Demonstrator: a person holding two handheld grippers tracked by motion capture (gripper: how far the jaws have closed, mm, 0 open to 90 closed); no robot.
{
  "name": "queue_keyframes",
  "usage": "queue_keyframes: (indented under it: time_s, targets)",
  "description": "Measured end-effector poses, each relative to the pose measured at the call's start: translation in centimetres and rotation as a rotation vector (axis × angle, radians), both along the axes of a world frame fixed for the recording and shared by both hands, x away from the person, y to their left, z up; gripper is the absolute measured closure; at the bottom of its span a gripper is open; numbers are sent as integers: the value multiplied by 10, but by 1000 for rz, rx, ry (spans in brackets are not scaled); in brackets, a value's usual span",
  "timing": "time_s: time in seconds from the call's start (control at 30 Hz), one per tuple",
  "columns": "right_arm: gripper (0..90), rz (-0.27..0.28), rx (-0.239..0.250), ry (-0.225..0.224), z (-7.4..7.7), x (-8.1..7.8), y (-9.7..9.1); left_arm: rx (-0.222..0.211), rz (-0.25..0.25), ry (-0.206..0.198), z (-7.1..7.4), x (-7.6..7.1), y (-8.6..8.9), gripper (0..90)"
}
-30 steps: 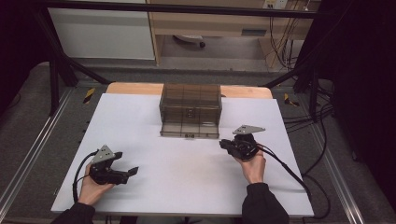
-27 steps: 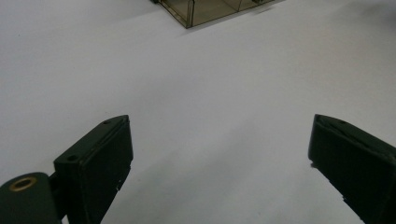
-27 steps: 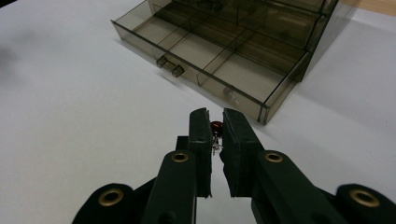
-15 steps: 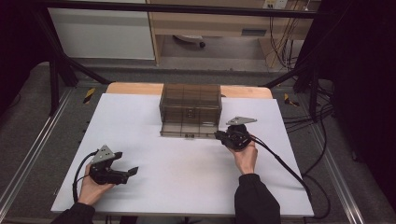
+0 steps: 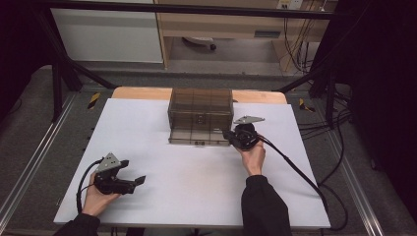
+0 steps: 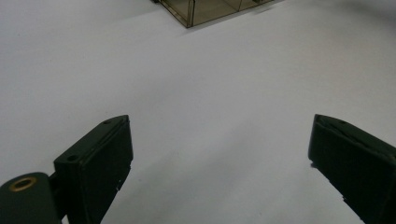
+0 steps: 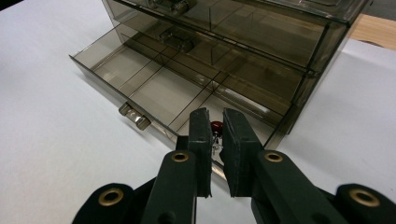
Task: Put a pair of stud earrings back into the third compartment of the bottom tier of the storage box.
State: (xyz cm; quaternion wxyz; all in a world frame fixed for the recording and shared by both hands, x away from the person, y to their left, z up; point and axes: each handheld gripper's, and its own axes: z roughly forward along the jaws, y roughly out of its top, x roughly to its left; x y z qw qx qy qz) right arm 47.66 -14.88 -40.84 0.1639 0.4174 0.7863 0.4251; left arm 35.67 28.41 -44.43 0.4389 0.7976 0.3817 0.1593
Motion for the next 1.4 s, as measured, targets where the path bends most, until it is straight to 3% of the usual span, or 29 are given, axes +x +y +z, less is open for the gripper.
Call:
queue_keyframes:
  time_s: [0.57,1.03,1.4]
  targets:
    - [824,-17,-42,34,-24,24,13,-1,-2,1,0,0,-1,62]
    - [814,-34,-22,42,-38,29,19,-1,-3,2,-1,0,-1,63]
    - [631,-29,11,23,-25,24,16,-2,-3,2,-1,0,-1,62]
